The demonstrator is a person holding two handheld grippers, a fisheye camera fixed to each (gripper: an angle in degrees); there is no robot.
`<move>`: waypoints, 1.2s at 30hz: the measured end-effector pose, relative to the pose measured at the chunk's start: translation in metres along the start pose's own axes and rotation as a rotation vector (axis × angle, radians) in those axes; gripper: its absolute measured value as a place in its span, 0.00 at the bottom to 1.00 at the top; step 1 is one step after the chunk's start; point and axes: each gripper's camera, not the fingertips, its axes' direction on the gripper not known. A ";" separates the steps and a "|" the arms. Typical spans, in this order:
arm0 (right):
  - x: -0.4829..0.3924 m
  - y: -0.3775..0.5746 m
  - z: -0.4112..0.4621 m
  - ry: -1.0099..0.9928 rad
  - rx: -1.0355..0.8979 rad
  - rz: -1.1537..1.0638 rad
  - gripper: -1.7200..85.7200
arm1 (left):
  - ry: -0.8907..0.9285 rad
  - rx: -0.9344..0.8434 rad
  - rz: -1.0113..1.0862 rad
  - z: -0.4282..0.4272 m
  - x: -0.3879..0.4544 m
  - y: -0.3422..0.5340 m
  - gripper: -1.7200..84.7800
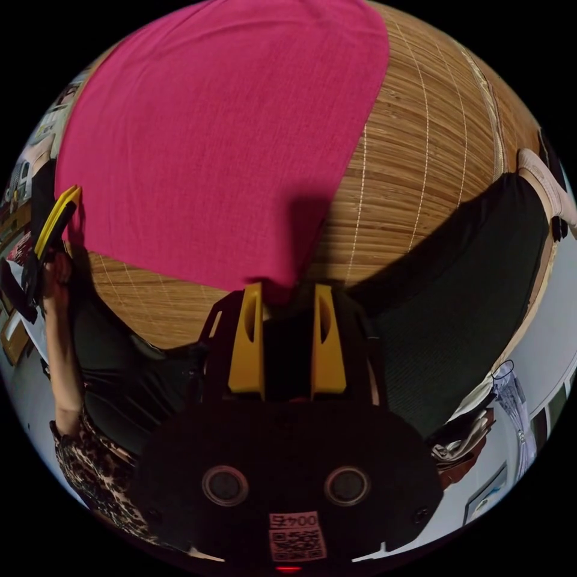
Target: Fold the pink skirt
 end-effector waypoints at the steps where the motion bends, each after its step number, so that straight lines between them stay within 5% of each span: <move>1: 0.001 0.002 0.001 0.000 0.004 -0.001 0.15 | 0.000 0.001 0.000 -0.001 0.002 0.001 0.05; 16: 0.065 0.070 0.002 -0.307 0.154 -0.047 0.07 | 0.001 0.147 0.066 -0.045 0.074 0.035 0.10; 26: 0.119 0.124 -0.014 -0.534 0.309 -0.144 0.07 | 0.254 0.266 0.634 -0.083 0.264 0.052 0.15; 36: 0.185 0.167 -0.034 -0.805 0.406 -0.207 0.07 | 0.020 0.249 0.849 -0.072 0.370 0.036 0.15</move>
